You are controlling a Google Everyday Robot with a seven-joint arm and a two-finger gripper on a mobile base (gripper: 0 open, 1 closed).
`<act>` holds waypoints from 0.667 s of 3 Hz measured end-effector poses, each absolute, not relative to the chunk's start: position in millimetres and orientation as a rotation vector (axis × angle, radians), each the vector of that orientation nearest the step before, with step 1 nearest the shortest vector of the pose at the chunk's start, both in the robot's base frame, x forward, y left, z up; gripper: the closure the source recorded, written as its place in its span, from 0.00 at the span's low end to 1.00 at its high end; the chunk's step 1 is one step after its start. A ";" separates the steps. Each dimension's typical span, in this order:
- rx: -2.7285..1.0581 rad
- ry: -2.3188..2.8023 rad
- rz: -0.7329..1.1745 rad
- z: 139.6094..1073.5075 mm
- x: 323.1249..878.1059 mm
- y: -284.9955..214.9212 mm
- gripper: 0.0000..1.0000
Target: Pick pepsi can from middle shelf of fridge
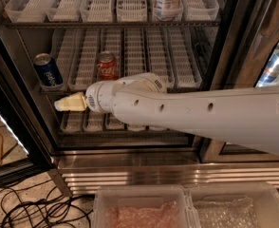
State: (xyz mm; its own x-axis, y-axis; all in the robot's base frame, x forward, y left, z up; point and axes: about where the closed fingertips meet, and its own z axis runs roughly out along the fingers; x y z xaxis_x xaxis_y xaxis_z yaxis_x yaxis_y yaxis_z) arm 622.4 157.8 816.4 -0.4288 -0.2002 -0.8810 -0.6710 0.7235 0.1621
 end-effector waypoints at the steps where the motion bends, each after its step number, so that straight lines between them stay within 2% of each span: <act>1: -0.665 1.982 0.628 816.4 622.4 157.8 0.00; 2: -0.723 1.917 0.660 827.2 611.8 188.0 0.00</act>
Offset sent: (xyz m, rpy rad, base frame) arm -0.0322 0.0858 0.0169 0.0451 -0.1176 0.1362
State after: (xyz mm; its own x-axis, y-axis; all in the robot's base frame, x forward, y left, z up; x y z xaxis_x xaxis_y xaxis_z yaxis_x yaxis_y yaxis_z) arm 611.8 188.0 827.2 -0.3748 -0.2072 -0.9036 -0.7193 0.6799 0.1424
